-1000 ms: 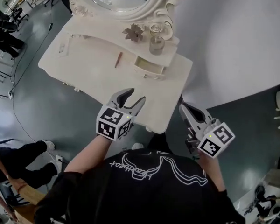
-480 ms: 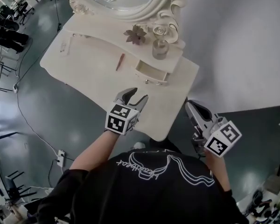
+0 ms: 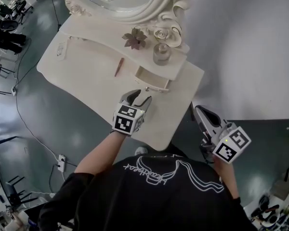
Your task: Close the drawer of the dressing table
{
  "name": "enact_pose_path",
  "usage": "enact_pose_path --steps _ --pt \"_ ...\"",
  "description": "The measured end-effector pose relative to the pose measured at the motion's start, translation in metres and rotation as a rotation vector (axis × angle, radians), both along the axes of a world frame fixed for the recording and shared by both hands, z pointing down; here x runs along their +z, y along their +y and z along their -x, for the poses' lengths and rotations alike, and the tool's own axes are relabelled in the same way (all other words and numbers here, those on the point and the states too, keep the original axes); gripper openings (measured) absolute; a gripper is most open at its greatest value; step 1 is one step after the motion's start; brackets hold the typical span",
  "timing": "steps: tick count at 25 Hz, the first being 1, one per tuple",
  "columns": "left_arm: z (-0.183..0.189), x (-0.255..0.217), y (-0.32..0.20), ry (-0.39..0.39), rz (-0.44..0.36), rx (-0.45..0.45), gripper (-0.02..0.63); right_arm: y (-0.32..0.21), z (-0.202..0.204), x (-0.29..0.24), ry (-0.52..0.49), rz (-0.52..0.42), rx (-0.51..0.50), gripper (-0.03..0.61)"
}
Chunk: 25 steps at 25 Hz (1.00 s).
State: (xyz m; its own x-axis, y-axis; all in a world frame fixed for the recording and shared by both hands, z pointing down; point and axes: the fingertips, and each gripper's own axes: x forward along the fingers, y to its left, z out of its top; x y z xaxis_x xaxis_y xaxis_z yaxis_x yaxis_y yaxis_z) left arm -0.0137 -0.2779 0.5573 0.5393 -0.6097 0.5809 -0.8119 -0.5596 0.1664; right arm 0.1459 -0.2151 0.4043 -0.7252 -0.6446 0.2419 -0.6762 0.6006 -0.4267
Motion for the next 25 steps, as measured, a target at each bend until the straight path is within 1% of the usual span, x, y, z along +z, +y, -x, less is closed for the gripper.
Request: enact_pose_path --steps 6,11,13,18,25 --pt "-0.003 0.014 -0.013 -0.019 0.020 -0.015 0.201 -0.009 -0.005 0.005 0.002 0.012 -0.004 0.005" --pt "-0.004 0.025 -0.019 -0.021 0.045 -0.033 0.165 -0.014 -0.009 0.009 0.004 0.028 -0.002 0.005" --pt "-0.005 0.026 -0.021 -0.019 0.047 -0.037 0.132 -0.016 -0.009 0.011 0.007 0.034 -0.001 0.004" --pt "-0.005 0.026 -0.022 -0.013 0.050 -0.052 0.101 -0.018 -0.007 0.010 0.012 0.035 -0.002 0.004" --pt "-0.006 0.027 -0.022 -0.013 0.060 -0.054 0.095 -0.017 -0.007 0.014 0.008 0.043 0.000 0.004"
